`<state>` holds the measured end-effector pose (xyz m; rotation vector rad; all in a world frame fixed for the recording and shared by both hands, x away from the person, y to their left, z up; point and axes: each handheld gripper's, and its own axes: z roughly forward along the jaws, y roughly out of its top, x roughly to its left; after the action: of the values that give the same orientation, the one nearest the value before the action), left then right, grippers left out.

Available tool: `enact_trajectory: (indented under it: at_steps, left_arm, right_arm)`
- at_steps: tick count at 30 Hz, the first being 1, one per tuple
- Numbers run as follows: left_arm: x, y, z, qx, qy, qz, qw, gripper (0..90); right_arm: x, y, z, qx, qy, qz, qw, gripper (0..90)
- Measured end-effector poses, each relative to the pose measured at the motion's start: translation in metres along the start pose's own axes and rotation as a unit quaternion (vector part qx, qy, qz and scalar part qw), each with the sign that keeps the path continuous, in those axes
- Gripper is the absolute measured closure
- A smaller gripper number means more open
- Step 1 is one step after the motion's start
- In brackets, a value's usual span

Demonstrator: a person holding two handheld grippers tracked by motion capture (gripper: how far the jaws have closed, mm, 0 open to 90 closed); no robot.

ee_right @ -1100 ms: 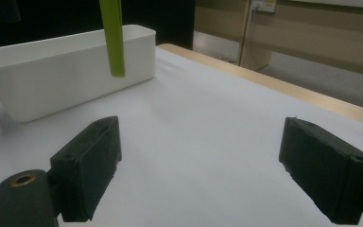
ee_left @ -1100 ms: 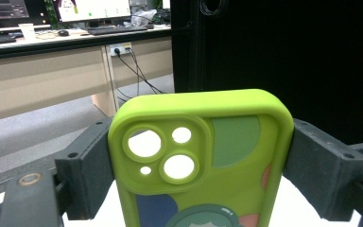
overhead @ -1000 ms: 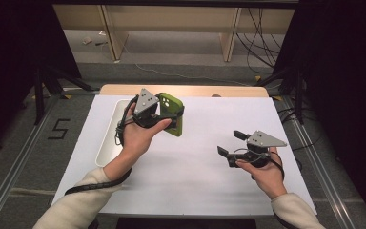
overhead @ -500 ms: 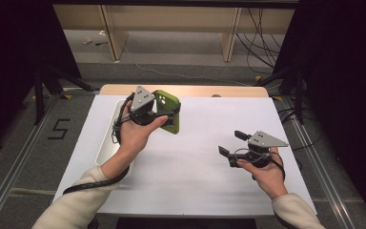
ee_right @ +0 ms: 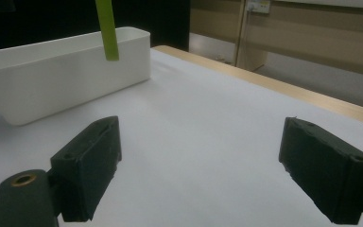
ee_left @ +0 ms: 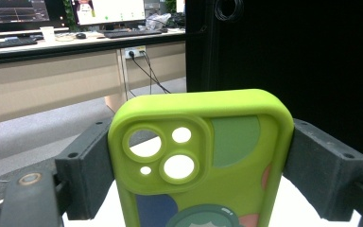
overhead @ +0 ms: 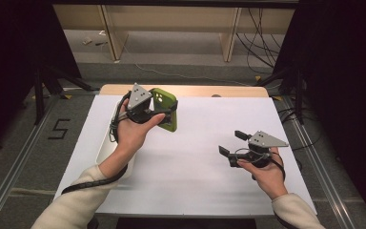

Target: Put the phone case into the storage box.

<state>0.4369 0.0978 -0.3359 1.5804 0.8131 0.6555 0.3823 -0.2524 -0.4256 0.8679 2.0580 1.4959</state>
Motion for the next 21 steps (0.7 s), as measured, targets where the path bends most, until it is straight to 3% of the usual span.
enact_trajectory:
  at_steps: [21]
  left_arm:
    - [0.013,0.009,-0.008,-0.011,0.019,-0.009,0.9997,16.0]
  right_arm:
    - [-0.001,-0.001,-0.005,-0.002,0.001,0.001,1.0,15.4]
